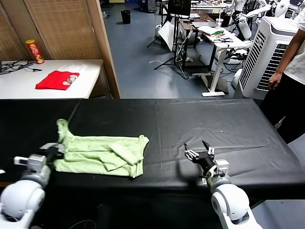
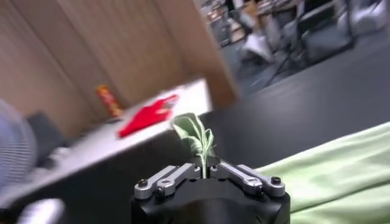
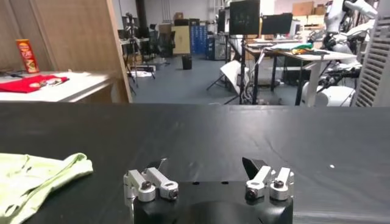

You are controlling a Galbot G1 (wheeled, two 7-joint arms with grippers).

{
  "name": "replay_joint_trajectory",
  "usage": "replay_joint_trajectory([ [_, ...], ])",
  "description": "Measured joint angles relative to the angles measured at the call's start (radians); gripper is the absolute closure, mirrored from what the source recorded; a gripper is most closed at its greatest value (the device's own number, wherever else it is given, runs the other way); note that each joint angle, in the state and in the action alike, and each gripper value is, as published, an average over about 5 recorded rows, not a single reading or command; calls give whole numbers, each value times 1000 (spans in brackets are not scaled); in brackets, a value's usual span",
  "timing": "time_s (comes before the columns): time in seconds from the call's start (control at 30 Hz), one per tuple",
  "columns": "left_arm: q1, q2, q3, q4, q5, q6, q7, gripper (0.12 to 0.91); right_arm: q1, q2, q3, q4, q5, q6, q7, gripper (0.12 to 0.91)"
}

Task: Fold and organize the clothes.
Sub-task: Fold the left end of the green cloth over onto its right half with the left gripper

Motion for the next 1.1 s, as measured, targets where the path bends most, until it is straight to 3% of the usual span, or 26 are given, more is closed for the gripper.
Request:
replay_joint_trajectory([
  [0.2,-38,-90,111,-42,-105,48,-35,870,-18,9,12,2,-15,2,-1,227],
  [0.4,-67,-165,198,-48,-173,63,-61,870,-27,20,9,-3,-30,4,-2,227],
  [1.1,-81,-315,297,-33,-121,43,-67,870,-30,29,-6,-12,-41,5,-4,227],
])
